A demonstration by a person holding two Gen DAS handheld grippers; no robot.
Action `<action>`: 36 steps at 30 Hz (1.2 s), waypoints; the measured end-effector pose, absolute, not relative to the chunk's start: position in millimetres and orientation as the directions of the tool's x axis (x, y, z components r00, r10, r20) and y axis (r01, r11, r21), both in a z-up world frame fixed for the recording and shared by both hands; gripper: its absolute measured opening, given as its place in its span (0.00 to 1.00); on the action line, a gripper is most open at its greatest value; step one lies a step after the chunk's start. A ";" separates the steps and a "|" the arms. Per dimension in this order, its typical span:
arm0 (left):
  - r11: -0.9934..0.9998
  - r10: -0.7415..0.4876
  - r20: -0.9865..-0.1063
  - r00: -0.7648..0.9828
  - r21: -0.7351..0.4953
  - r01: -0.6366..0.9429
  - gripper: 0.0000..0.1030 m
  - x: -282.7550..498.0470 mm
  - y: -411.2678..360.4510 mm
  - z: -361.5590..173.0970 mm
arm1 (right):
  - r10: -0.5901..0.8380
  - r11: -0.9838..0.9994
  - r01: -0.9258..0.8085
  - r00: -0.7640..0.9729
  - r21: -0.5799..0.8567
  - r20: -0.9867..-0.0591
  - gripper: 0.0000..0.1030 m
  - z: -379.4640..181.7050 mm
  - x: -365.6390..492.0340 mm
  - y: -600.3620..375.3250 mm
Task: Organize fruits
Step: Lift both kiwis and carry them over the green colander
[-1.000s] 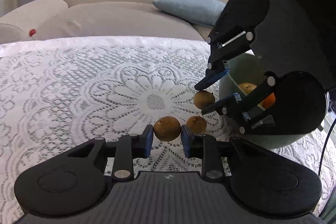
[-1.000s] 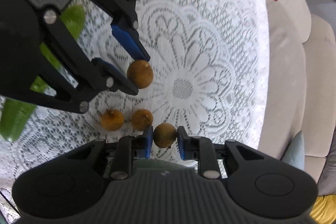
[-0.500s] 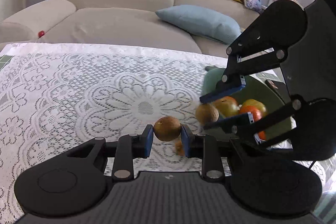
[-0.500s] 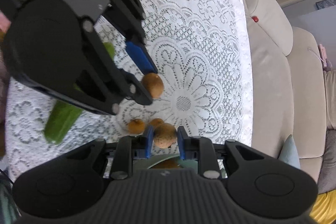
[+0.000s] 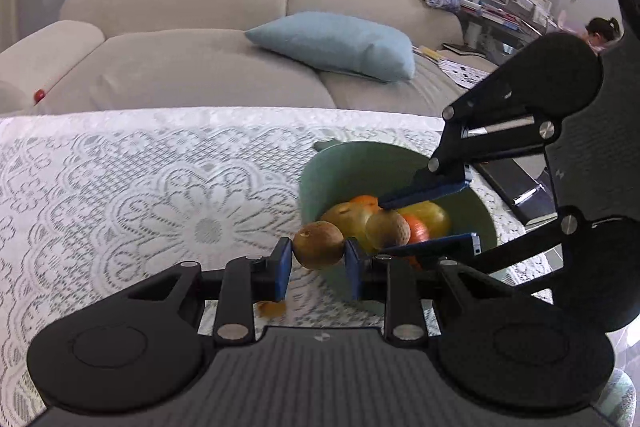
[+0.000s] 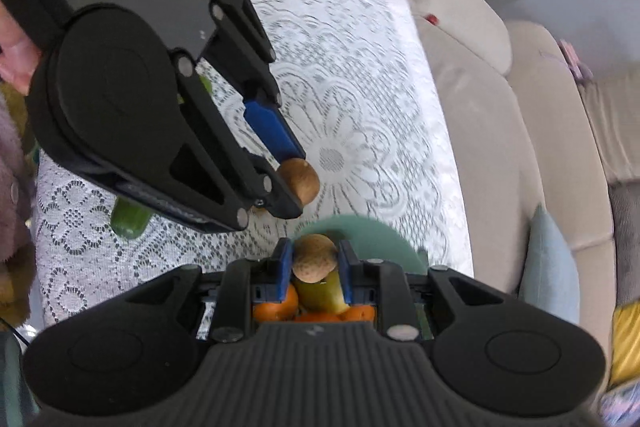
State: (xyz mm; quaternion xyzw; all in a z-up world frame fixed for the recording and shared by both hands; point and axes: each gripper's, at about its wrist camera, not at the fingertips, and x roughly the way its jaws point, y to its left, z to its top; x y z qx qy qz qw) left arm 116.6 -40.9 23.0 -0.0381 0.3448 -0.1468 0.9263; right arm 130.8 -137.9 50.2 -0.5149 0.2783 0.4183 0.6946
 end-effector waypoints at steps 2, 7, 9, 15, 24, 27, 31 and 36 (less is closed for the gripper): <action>0.951 -0.306 -0.628 0.716 -0.167 0.261 0.30 118.8 -46.8 24.4 | 0.293 0.146 -0.869 0.495 -0.473 -0.818 0.20 49.5 133.6 -146.8; 0.941 -0.331 -0.641 0.693 -0.167 0.296 0.30 131.7 -69.1 24.4 | 0.269 0.185 -0.863 0.505 -0.470 -0.820 0.20 46.1 137.1 -168.6; 0.936 -0.342 -0.647 0.682 -0.167 0.311 0.30 135.6 -77.0 23.6 | 0.260 0.199 -0.860 0.508 -0.470 -0.821 0.20 45.5 140.5 -175.8; 0.922 -0.365 -0.676 0.640 -0.168 0.349 0.30 146.3 -97.6 20.3 | 0.224 0.232 -0.859 0.503 -0.456 -0.835 0.20 37.7 161.1 -189.3; 0.925 -0.346 -0.726 0.594 -0.159 0.345 0.30 163.0 -112.1 5.5 | 0.201 0.251 -0.862 0.491 -0.440 -0.848 0.20 22.8 183.6 -190.4; 0.920 -0.364 -0.740 0.565 -0.192 0.342 0.30 172.1 -112.7 0.6 | 0.198 0.247 -0.864 0.488 -0.439 -0.850 0.20 21.6 185.0 -190.9; 0.914 -0.383 -0.740 0.553 -0.216 0.344 0.30 178.6 -109.7 1.5 | 0.188 0.245 -0.869 0.477 -0.430 -0.858 0.20 20.5 185.8 -185.9; 0.905 -0.411 -0.737 0.537 -0.261 0.336 0.30 186.1 -104.7 1.4 | 0.180 0.233 -0.877 0.464 -0.420 -0.867 0.20 14.5 187.6 -181.8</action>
